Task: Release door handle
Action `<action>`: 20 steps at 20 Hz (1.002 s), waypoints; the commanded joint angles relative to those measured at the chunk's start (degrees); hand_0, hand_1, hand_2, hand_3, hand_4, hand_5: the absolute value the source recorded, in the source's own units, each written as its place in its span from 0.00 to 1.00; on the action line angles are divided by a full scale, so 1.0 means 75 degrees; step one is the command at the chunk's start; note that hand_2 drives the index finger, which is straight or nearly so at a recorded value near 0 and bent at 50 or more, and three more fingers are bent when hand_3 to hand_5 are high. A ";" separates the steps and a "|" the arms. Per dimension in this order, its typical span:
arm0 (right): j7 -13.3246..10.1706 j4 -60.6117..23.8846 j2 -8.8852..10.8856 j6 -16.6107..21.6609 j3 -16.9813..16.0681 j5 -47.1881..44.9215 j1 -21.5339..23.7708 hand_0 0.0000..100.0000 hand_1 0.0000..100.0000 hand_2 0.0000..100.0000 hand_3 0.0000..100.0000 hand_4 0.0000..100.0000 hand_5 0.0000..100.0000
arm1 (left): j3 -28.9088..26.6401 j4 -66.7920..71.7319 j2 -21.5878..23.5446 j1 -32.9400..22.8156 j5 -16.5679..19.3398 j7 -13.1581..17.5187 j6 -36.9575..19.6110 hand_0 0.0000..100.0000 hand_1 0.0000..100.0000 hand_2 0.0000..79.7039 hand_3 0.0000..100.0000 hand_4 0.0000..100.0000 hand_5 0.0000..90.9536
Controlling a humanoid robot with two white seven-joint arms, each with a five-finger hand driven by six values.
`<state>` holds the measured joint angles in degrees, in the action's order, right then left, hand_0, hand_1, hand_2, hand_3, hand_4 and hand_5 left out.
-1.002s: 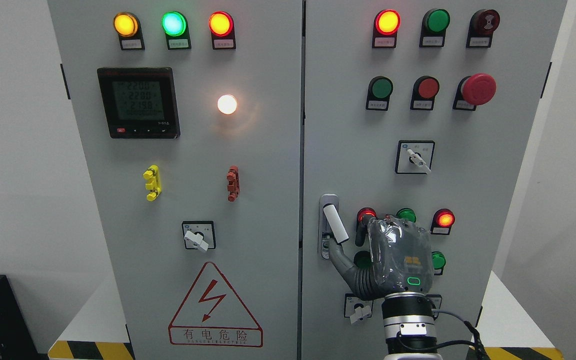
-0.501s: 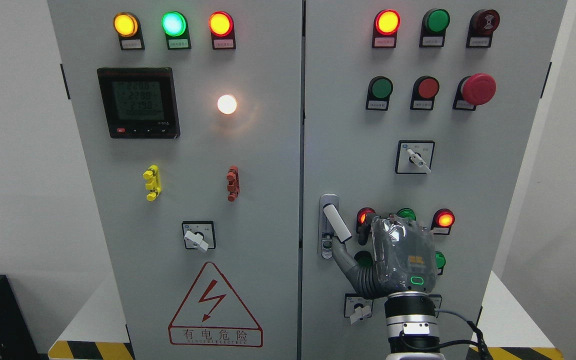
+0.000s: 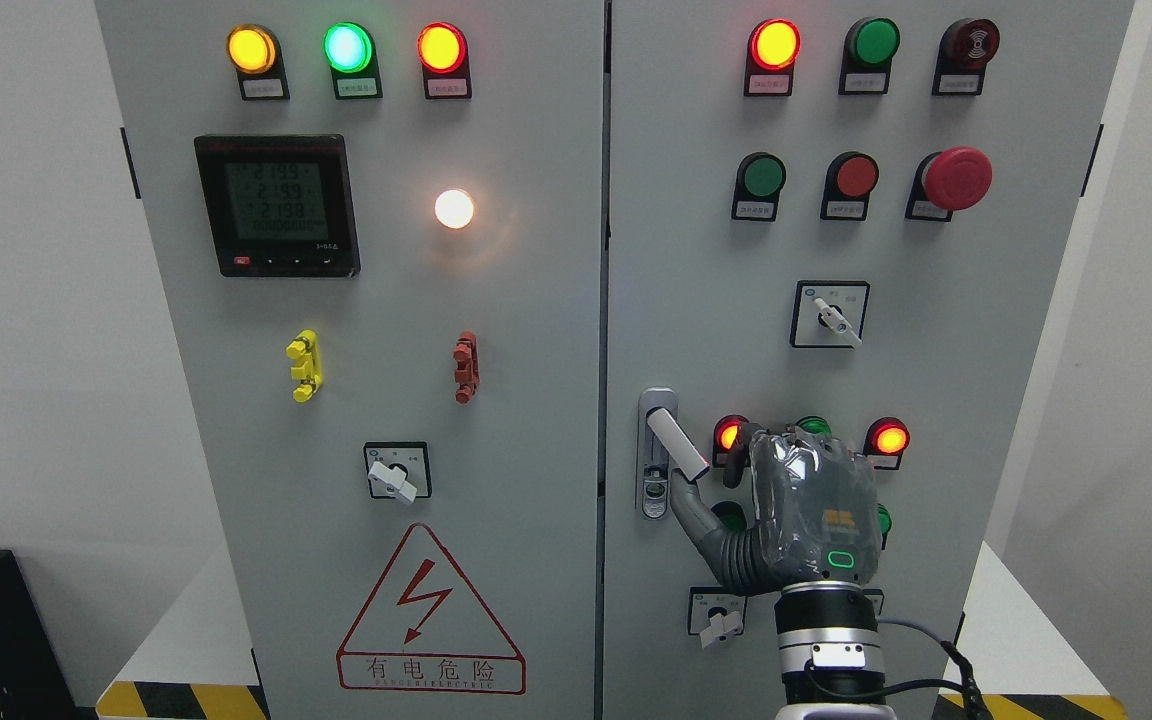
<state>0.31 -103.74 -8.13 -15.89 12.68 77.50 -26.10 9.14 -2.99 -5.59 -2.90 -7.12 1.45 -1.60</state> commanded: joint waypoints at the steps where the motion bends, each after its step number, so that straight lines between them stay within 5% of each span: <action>1: -0.0006 -0.0043 -0.0006 -0.0002 -0.0050 0.0003 -0.0001 0.37 0.43 0.72 1.00 0.78 0.73 | 0.0000 0.0000 -0.0005 0.0000 0.0000 0.0006 0.0003 0.00 0.00 0.05 0.11 0.00 0.00; 20: -0.0006 -0.0031 0.0006 0.0009 -0.0238 -0.0021 -0.0094 0.38 0.43 0.72 1.00 0.78 0.73 | 0.0000 0.0000 0.0006 0.0000 0.0000 0.0006 0.0003 0.00 0.00 0.05 0.11 0.00 0.00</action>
<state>0.26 -103.97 -8.11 -15.85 11.36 77.43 -26.53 9.14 -2.99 -5.59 -2.90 -7.12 1.45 -1.63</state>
